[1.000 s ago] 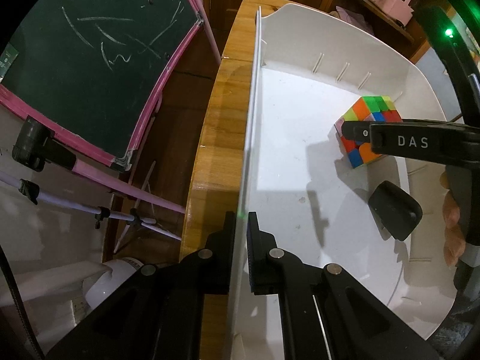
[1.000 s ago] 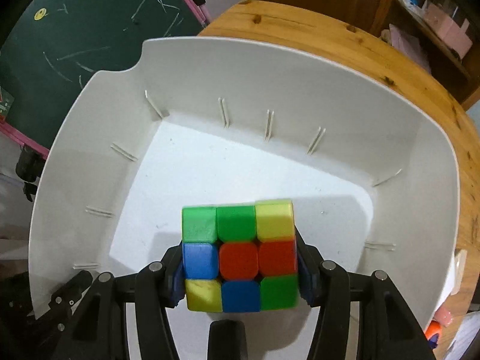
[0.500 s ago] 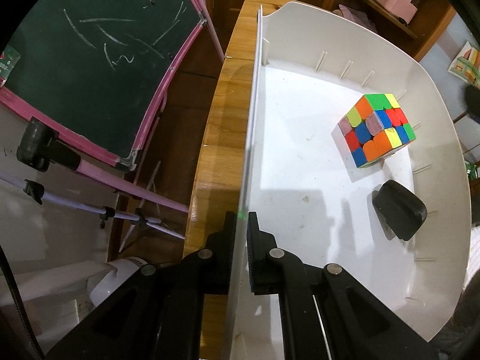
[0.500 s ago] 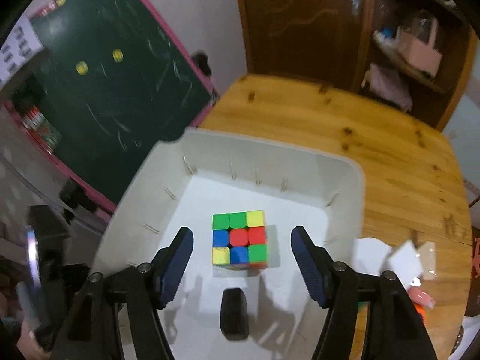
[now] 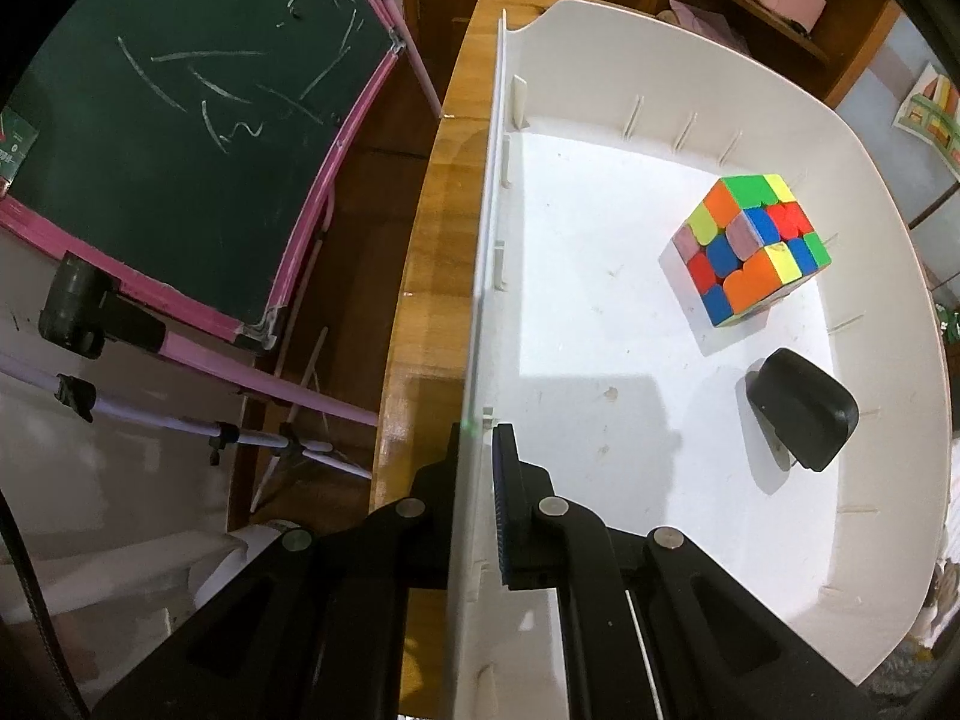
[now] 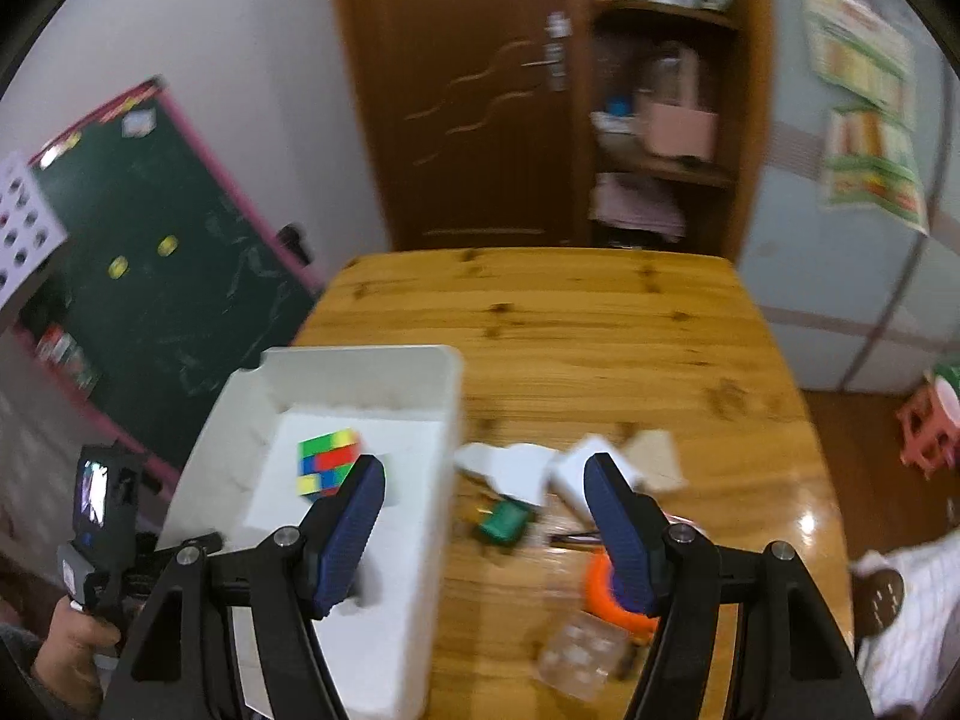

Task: Organize rigid objects
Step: 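Move the right gripper to the orange-and-blue tape-measure reel, then grasp the orange-and-blue reel with the right gripper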

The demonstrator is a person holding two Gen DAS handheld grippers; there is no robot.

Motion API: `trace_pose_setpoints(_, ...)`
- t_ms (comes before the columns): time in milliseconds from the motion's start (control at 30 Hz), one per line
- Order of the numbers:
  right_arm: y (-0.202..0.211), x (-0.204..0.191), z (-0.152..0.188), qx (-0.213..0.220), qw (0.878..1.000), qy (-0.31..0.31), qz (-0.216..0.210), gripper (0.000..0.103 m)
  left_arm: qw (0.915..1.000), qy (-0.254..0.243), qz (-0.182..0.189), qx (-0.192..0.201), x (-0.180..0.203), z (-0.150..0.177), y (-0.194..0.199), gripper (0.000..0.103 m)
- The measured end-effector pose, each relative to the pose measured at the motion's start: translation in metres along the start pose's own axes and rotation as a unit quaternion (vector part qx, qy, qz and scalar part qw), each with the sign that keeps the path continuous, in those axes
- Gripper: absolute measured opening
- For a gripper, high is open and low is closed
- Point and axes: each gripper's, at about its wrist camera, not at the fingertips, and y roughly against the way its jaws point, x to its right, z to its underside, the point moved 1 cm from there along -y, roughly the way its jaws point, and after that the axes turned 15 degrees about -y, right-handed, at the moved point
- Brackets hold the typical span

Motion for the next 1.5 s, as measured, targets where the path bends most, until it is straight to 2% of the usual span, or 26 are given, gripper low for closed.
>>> trace_pose_setpoints(100,0.016,0.022,-0.002,0.017,0.999,-0.026,0.016,0.07,1.0,0.004,0.002,-0.004,-0.001,0.001,0.0,0.006)
trace_pose_setpoints(267,0.033,0.039,0.002,0.037,0.998,-0.019,0.055,0.07,0.9999,0.012,-0.001,-0.002,-0.003,0.004,-0.002,0.006)
trace_pose_setpoints(367,0.028,0.047,0.008,0.03,0.998,-0.022,0.059,0.084,0.9999,0.013,-0.002,-0.001,-0.003,0.004,-0.002,0.006)
trace_pose_setpoints(700,-0.034,0.092,0.029,-0.066,0.992,-0.08,0.068,0.083,0.9999,0.013,0.002,-0.001,-0.005,0.005,-0.003,0.007)
trace_pose_setpoints(1067,-0.102,0.108,0.058,-0.141,0.983,-0.089,0.077,0.083,0.9999,0.013,-0.008,-0.008,-0.002,0.005,-0.004,0.006)
trace_pose_setpoints(1167,-0.115,0.107,0.06,-0.15,0.982,-0.087,0.079,0.083,0.9998,0.015,-0.007,-0.01,-0.002,0.005,-0.005,0.006)
trace_pose_setpoints(1333,-0.13,0.104,0.061,-0.148,0.981,-0.066,0.11,0.084,0.9998,0.014,-0.008,-0.015,-0.003,0.004,-0.006,0.006)
trace_pose_setpoints(1500,-0.149,0.113,0.066,-0.179,0.974,-0.076,0.116,0.085,0.9997,0.011,-0.01,-0.019,-0.003,0.005,-0.008,0.007)
